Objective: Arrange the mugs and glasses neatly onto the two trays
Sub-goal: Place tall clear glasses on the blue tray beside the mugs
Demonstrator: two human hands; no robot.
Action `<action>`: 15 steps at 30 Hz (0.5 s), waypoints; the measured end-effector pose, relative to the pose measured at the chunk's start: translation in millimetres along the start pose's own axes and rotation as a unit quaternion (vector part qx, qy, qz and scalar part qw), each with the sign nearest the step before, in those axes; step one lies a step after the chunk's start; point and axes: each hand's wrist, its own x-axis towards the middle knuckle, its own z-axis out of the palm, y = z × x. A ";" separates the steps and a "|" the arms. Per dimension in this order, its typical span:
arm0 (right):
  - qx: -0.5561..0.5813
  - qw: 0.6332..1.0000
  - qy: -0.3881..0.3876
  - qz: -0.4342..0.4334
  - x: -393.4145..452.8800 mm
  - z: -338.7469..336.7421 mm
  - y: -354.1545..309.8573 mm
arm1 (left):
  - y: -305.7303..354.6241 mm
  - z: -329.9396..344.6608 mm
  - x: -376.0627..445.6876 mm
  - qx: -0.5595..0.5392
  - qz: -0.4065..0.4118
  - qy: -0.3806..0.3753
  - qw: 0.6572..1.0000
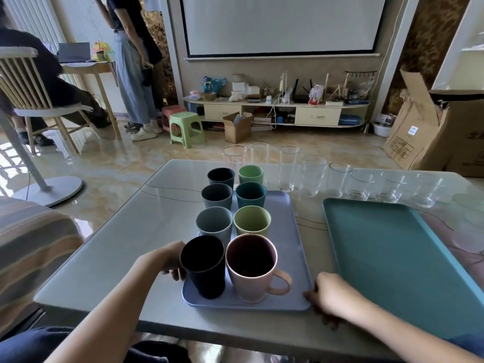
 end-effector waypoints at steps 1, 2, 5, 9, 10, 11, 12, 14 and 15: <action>-0.021 1.000 -0.011 0.000 0.8 -3.8 -2.8 | 0.3 -1.9 -2.0 -0.005 0.005 -0.004 1.000; -0.042 0.999 -0.023 0.000 2.0 -9.1 -6.5 | 0.8 -4.7 -4.3 -0.010 0.009 -0.002 1.000; -0.084 0.996 -0.015 -0.003 16.9 -33.2 -23.1 | -2.8 -15.4 4.5 -0.061 0.011 0.079 0.995; -0.050 0.983 0.141 -0.108 66.5 -76.8 -56.5 | -15.2 -18.7 39.3 -0.137 0.046 0.267 0.953; -0.037 0.972 0.178 -0.151 81.3 -85.9 -69.1 | -13.4 -16.3 45.5 -0.131 0.058 0.299 0.943; -0.030 0.958 0.213 -0.188 95.9 -94.5 -83.7 | -8.5 -13.3 49.6 -0.122 0.071 0.326 0.935; -0.028 0.945 0.241 -0.220 110.8 -103.1 -99.8 | -3.0 -11.0 53.8 -0.111 0.081 0.346 0.928; -0.041 0.922 0.274 -0.271 140.3 -116.3 -133.8 | 6.3 -5.4 64.1 -0.077 0.106 0.361 0.923; -0.056 0.912 0.291 -0.284 152.6 -121.0 -148.3 | 9.4 -2.7 66.7 -0.054 0.113 0.356 0.926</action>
